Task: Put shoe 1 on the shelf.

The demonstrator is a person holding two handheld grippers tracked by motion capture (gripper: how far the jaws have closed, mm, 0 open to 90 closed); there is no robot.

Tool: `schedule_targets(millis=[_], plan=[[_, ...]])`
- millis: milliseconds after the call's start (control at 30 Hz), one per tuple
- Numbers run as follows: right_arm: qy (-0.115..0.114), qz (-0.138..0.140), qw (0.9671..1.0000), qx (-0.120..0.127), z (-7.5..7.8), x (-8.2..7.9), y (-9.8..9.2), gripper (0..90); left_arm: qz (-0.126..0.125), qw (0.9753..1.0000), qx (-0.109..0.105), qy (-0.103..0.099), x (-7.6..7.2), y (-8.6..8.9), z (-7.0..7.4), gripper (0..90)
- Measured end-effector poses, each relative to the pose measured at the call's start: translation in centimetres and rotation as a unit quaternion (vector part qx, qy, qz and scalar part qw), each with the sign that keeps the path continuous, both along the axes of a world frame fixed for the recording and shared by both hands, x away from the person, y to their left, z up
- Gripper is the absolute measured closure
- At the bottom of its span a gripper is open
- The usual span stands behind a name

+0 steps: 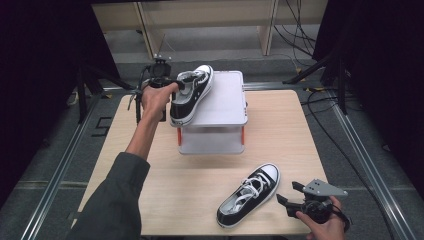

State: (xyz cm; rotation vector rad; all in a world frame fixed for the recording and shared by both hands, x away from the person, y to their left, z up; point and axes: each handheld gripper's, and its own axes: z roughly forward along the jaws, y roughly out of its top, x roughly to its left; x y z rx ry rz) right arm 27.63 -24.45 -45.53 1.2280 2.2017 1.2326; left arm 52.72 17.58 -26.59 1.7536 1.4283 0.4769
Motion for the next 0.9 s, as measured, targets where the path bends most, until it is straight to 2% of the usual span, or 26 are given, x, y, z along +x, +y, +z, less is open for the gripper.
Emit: schedule_targets(millis=[167, 267, 333, 400, 433, 500, 533, 567, 667, 700, 800, 900], plan=[[0.004, -0.001, 1.0, 0.003, 0.1, 0.0, 0.0, 27.7, 0.023, 0.9997, -0.005, 0.003, 0.8, -0.4, 0.0, 85.1], [0.005, 0.0, 1.0, 0.002, 0.1, 0.0, 0.0, 27.7, 0.028, 0.9996, -0.007, 0.005, 1.0, -0.6, -0.2, 85.1], [-0.005, 0.005, 1.0, -0.005, 0.0, 0.1, -0.1, 27.6, 0.034, 0.9993, -0.012, 0.007, 1.3, -0.8, -0.4, 85.1], [-0.006, 0.005, 1.0, -0.006, 0.0, 0.1, -0.1, 27.6, 0.038, 0.9991, -0.015, 0.008, 1.5, -1.0, -0.5, 85.0], [0.003, 0.0, 1.0, 0.001, 0.0, 0.0, 0.1, 27.6, 0.042, 0.9989, -0.017, 0.008, 1.5, -1.1, -0.6, 85.0], [-0.01, 0.008, 0.9998, -0.012, 0.0, 0.1, -0.1, 27.6, 0.046, 0.9986, -0.023, 0.011, 1.7, -1.4, -0.9, 84.9], [-0.01, 0.008, 0.9998, -0.012, 0.0, 0.1, -0.1, 27.6, 0.046, 0.9986, -0.023, 0.011, 1.7, -1.4, -0.9, 84.8], [-0.003, 0.007, 0.9997, -0.024, 0.2, 0.1, -0.2, 27.6, 0.049, 0.9984, -0.027, 0.01, 1.8, -1.6, -1.0, 84.8], [-0.01, 0.009, 0.9997, -0.02, 0.1, 0.1, -0.2, 27.6, 0.055, 0.9979, -0.031, 0.012, 2.1, -1.8, -1.2, 84.7], [-0.012, 0.009, 0.9998, -0.009, -0.1, 0.2, -0.1, 27.6, 0.058, 0.9977, -0.033, 0.012, 2.1, -1.8, -1.2, 84.6], [-0.012, 0.01, 0.9998, -0.009, -0.1, 0.2, -0.1, 27.6, 0.065, 0.9973, -0.032, 0.011, 2.3, -2.0, -1.4, 84.2], [-0.011, 0.011, 0.9998, -0.01, -0.1, 0.2, -0.1, 27.5, 0.065, 0.9968, -0.044, 0.015, 2.4, -2.3, -1.7, 82.2]])
